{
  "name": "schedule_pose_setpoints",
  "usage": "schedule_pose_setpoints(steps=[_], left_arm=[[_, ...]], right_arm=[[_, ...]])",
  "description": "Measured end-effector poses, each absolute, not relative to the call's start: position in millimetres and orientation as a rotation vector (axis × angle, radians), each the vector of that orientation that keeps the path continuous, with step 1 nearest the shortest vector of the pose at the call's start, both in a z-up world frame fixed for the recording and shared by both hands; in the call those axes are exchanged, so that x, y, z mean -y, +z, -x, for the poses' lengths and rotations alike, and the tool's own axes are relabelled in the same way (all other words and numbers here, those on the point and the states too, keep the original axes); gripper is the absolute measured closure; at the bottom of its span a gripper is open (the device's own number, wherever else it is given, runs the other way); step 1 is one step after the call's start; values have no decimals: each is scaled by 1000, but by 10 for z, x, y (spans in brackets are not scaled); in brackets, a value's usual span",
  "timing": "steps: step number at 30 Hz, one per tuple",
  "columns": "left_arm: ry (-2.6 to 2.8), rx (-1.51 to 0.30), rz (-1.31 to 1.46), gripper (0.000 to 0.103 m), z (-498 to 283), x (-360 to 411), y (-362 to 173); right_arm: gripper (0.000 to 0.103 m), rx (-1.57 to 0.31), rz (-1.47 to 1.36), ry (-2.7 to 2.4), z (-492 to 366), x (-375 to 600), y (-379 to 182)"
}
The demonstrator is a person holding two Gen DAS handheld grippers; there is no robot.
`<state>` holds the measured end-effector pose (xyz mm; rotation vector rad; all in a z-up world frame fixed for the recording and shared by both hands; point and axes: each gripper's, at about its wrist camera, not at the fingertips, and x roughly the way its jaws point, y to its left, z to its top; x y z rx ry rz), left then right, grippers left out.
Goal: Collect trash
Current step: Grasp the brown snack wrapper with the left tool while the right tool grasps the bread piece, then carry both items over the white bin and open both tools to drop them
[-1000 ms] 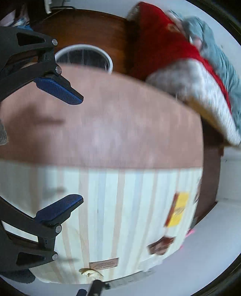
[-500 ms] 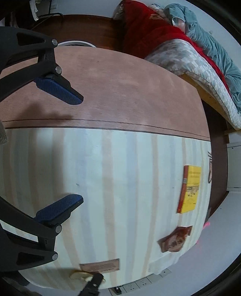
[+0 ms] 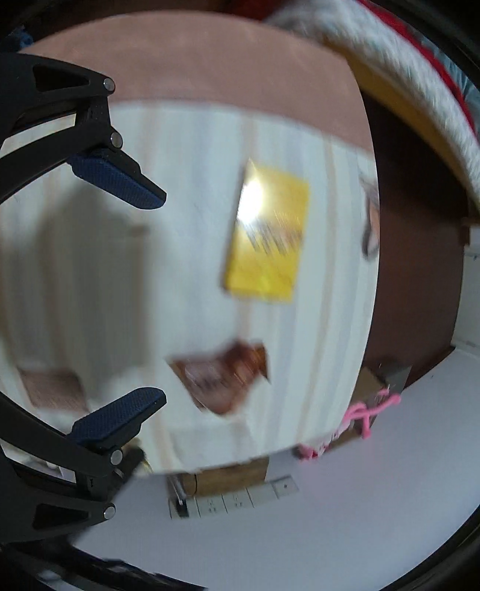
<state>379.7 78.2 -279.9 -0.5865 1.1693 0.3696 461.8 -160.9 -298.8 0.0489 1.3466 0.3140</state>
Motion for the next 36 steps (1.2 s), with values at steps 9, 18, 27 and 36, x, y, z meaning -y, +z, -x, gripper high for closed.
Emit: schedule_pose_setpoints(steps=[9, 18, 27, 36], left_arm=[[306, -1192, 610, 71, -4518, -657, -3101], [341, -1118, 463, 85, -4201, -605, -2856], [421, -972, 362, 85, -3230, -721, -2206], [501, -830, 352, 85, -2107, -963, -1481]], right_arm=[[73, -1367, -34, 299, -4846, 1639, -3105], [74, -1338, -24, 344, -4645, 1656, -2936], [74, -1272, -11, 481, -4026, 1494, -2416], [74, -1204, 4, 657, -3149, 973, -1806]])
